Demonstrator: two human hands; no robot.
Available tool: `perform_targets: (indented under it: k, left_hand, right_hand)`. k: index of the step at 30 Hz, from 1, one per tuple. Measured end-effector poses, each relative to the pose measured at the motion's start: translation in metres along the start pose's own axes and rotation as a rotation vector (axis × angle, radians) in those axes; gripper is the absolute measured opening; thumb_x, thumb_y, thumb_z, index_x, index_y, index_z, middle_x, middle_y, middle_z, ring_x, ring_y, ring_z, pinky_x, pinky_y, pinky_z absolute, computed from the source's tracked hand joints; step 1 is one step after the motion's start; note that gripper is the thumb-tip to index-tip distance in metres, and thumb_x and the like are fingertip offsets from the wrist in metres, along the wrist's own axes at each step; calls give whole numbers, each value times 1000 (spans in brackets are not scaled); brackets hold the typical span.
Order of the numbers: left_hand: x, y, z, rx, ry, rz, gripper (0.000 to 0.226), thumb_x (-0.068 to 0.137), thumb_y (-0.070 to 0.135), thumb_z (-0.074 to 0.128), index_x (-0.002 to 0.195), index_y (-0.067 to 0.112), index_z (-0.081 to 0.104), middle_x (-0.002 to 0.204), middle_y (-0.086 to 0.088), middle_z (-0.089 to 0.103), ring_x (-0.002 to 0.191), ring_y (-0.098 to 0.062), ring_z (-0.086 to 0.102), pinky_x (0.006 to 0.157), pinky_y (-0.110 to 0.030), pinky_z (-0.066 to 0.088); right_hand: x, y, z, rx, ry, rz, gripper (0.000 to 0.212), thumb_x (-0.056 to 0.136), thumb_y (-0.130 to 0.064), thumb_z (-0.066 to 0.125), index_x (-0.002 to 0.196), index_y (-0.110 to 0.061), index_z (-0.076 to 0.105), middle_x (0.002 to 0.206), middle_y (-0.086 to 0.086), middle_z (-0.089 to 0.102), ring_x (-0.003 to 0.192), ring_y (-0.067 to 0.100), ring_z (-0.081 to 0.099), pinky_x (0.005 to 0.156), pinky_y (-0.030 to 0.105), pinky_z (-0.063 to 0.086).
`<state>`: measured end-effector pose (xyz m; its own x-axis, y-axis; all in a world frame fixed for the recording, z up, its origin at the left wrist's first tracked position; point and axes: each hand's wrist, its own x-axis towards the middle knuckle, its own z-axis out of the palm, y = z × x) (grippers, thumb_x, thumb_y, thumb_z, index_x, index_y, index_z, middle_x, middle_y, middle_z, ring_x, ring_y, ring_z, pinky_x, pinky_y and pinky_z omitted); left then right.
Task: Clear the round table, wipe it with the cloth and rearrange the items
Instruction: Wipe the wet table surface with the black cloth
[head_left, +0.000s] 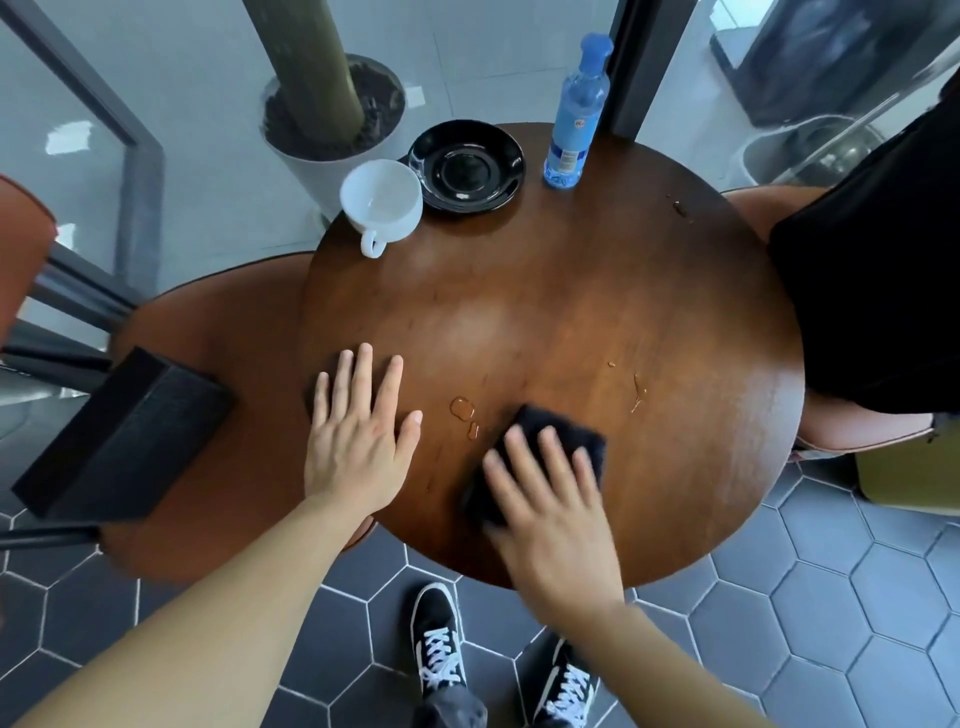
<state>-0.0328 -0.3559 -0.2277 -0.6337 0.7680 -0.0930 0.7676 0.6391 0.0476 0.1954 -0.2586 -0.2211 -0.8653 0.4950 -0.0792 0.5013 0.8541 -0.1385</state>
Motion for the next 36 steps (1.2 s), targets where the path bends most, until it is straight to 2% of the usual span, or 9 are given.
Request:
perform_targets:
  k: [2, 4, 9, 15, 20, 23, 26, 32, 36]
  left_hand:
    - [0, 0, 0, -4, -2, -1, 67, 101, 53, 20, 160, 21, 18, 167, -18, 17, 155, -34, 12, 125, -54, 15]
    - [0, 0, 2, -8, 0, -7, 67, 101, 54, 20, 160, 21, 19, 167, -17, 17, 155, -34, 12, 125, -54, 14]
    - [1, -1, 2, 1, -5, -5, 69, 101, 56, 17, 160, 21, 18, 168, -16, 15, 155, -34, 11, 125, -53, 13]
    - [0, 0, 2, -17, -5, 0, 67, 102, 54, 19, 160, 21, 18, 167, -17, 16, 156, -34, 11, 125, -54, 13]
    - [0, -1, 2, -21, -5, -9, 67, 102, 55, 19, 160, 21, 18, 168, -16, 15, 156, -34, 11, 125, -54, 13]
    - [0, -1, 1, -19, 1, -5, 67, 102, 55, 18, 160, 21, 18, 168, -16, 16, 156, -33, 11, 125, -53, 13]
    - [0, 0, 2, -26, 0, -10, 67, 101, 54, 21, 160, 21, 20, 168, -16, 16, 156, -33, 11, 125, -53, 13]
    - [0, -1, 2, -19, -6, -13, 68, 100, 55, 19, 160, 22, 19, 168, -16, 15, 156, -33, 11, 125, -54, 14]
    - [0, 0, 0, -27, -6, -16, 67, 101, 53, 23, 160, 22, 20, 167, -16, 17, 156, -33, 12, 125, -53, 14]
  right_hand:
    - [-26, 6, -3, -17, -71, -235, 65, 96, -55, 44, 155, -30, 34, 167, -3, 20, 155, 28, 10, 123, 52, 13]
    - [-13, 33, -5, -65, -58, -261, 66, 94, -57, 46, 154, -33, 35, 166, -4, 23, 155, 26, 14, 122, 51, 17]
    - [60, 25, -13, 18, 6, 226, 64, 95, -55, 43, 154, -28, 36, 165, 0, 26, 154, 33, 16, 124, 54, 9]
    - [-16, 22, -4, -44, -88, -302, 65, 95, -56, 45, 155, -34, 33, 167, -5, 21, 155, 26, 11, 123, 52, 14]
    - [54, 8, -12, 25, -12, 164, 64, 95, -53, 48, 153, -29, 37, 165, -1, 27, 154, 33, 16, 124, 55, 10]
    - [28, -22, 0, -1, -39, -74, 64, 96, -52, 46, 155, -28, 34, 167, -2, 21, 155, 33, 8, 124, 56, 8]
    - [20, 14, -3, -56, -66, -258, 66, 94, -57, 45, 155, -33, 33, 167, -6, 21, 155, 26, 11, 123, 53, 14]
    - [78, 8, -8, 26, 40, 245, 65, 97, -56, 45, 155, -28, 35, 166, -1, 26, 155, 33, 12, 124, 56, 7]
    - [37, -18, -2, -7, -38, -164, 64, 94, -57, 47, 153, -33, 37, 165, -6, 26, 155, 29, 14, 123, 55, 14]
